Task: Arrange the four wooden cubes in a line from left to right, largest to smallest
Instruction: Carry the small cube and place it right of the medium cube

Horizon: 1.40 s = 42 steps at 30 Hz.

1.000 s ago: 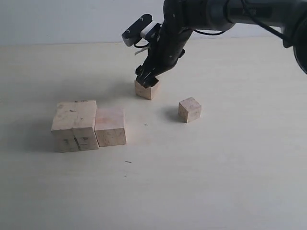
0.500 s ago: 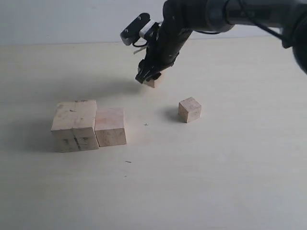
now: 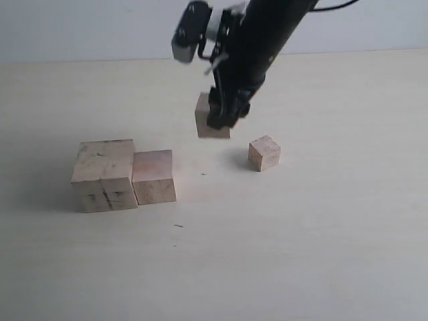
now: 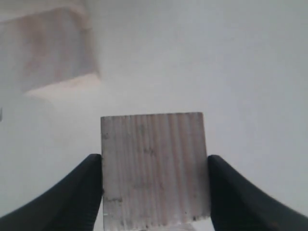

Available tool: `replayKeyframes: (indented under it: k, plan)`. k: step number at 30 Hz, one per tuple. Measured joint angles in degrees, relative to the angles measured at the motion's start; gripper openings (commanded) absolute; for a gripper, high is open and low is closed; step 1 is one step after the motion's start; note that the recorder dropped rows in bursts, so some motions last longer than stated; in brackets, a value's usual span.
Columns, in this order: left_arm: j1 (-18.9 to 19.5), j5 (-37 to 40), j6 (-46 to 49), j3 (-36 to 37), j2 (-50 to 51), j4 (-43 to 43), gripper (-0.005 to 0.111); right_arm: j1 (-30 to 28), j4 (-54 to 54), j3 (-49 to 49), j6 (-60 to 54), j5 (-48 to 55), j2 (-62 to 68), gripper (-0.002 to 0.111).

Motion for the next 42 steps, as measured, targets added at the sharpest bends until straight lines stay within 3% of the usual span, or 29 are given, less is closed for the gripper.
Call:
replayKeyframes:
  k: [4,14,30,34,36,37,38,40,42]
  plan:
    - [0.00,0.00,0.00,0.00,0.00,0.00,0.000,1.76,-0.19,4.98,-3.36,-1.68,2.47,0.001]
    - [0.00,0.00,0.00,0.00,0.00,0.00,0.000,7.37,-0.90,5.43,-6.57,-8.22,7.48,0.000]
    - [0.00,0.00,0.00,0.00,0.00,0.00,0.000,7.99,0.45,5.43,-9.11,-9.10,9.08,0.001]
    - [0.00,0.00,0.00,0.00,0.00,0.00,0.000,7.99,0.45,5.43,-9.11,-9.10,9.08,0.016]
    - [0.00,0.00,0.00,0.00,0.00,0.00,0.000,7.99,0.49,5.43,-9.11,-9.10,9.08,0.033]
    - [0.00,0.00,0.00,0.00,0.00,0.00,0.000,7.99,0.49,5.43,-9.11,-9.10,9.08,0.047]
    - [0.00,0.00,0.00,0.00,0.00,0.00,0.000,7.99,0.58,5.43,-9.11,-9.10,9.08,0.052]
    - [0.00,0.00,0.00,0.00,0.00,0.00,0.000,7.99,1.17,5.43,-8.99,-9.10,9.11,0.076]
    - [0.00,0.00,0.00,0.00,0.00,0.00,0.000,8.12,2.03,5.43,-8.99,-9.10,9.54,0.087]
